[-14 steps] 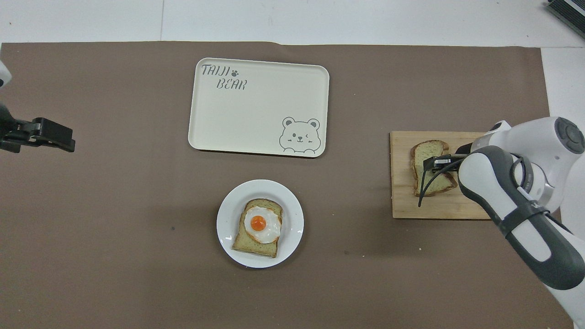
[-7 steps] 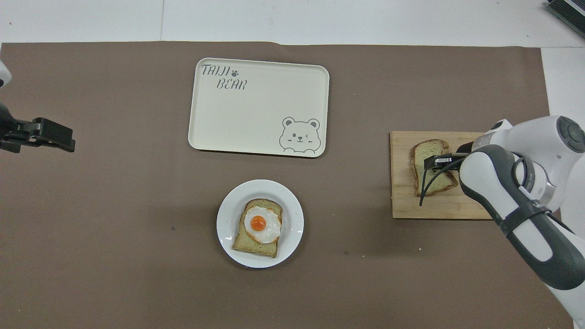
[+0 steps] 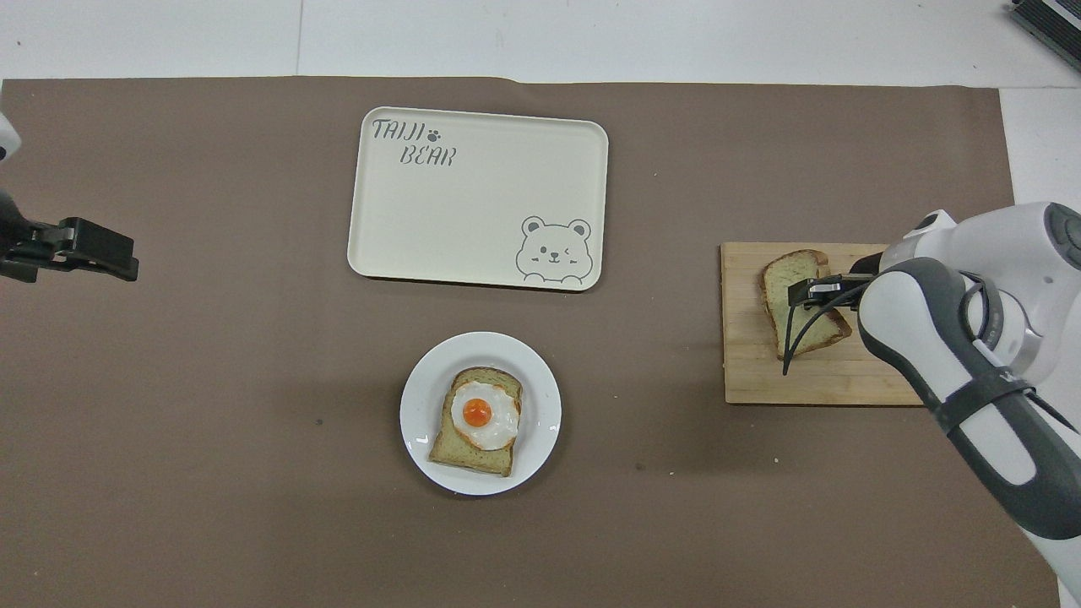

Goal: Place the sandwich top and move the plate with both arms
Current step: 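Grasp the bread slice edge with the right gripper and lift it, then carry the bread with the right gripper and lay it on the egg toast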

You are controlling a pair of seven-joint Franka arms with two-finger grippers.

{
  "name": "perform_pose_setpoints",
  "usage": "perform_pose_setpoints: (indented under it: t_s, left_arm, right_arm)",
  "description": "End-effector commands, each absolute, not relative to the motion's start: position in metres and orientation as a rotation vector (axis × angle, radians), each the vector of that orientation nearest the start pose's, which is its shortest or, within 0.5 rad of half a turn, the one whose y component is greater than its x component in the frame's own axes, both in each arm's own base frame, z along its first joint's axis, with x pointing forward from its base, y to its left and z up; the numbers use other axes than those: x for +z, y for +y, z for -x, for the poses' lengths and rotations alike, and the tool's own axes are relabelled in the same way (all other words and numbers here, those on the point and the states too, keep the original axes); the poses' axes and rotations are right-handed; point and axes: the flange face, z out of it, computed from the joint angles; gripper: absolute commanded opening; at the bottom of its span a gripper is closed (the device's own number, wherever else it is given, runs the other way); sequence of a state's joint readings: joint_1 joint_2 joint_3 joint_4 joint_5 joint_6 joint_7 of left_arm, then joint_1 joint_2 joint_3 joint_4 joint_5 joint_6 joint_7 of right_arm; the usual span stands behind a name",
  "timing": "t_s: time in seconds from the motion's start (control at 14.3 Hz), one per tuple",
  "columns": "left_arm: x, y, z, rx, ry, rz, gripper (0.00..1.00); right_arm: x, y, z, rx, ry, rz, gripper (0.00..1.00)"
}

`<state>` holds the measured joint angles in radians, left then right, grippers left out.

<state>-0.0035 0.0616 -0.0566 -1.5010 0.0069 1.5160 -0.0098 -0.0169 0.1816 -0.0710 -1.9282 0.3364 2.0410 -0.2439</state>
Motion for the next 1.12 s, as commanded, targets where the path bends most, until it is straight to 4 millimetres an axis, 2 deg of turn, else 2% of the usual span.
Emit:
perform_pose_setpoints:
  t_s: [0.0, 0.14, 0.21, 0.35, 0.42, 0.49, 0.63, 0.7, 0.77, 0.84, 1.05]
  left_arm:
    - [0.620, -0.030, -0.559, 0.084, 0.065, 3.142, 1.00]
    - [0.620, -0.030, -0.559, 0.087, 0.068, 3.141, 1.00]
    - [0.620, -0.030, -0.559, 0.087, 0.068, 3.141, 1.00]
    - [0.620, -0.030, -0.559, 0.084, 0.065, 3.142, 1.00]
    - [0.620, -0.030, -0.559, 0.084, 0.065, 3.142, 1.00]
    - [0.620, -0.030, -0.559, 0.084, 0.068, 3.142, 1.00]
    - [0.620, -0.030, -0.559, 0.084, 0.065, 3.142, 1.00]
    - [0.620, -0.030, -0.559, 0.087, 0.068, 3.141, 1.00]
    - [0.620, -0.030, -0.559, 0.084, 0.068, 3.142, 1.00]
    - [0.620, -0.030, -0.559, 0.087, 0.065, 3.142, 1.00]
    - [0.619, -0.030, -0.559, 0.089, 0.068, 3.141, 1.00]
  right_arm:
    - [0.429, -0.022, -0.594, 0.035, -0.007, 2.825, 0.00]
    - [0.442, -0.010, -0.595, 0.064, -0.027, 2.800, 0.00]
    - [0.443, 0.008, -0.594, 0.096, -0.075, 2.787, 0.00]
    - [0.445, 0.072, -0.591, 0.104, -0.177, 2.748, 0.00]
    - [0.447, 0.101, -0.589, 0.106, -0.162, 2.747, 0.00]
    - [0.450, 0.121, -0.589, 0.070, -0.126, 2.750, 0.00]
    - [0.456, 0.187, -0.582, 0.018, -0.120, 2.695, 0.00]
    - [0.454, 0.218, -0.578, 0.002, -0.055, 2.665, 0.00]
    - [0.454, 0.268, -0.567, -0.039, -0.015, 2.646, 0.00]
    - [0.456, 0.299, -0.559, -0.078, 0.018, 2.629, 0.00]
    - [0.455, 0.356, -0.537, -0.048, 0.103, 2.498, 0.00]
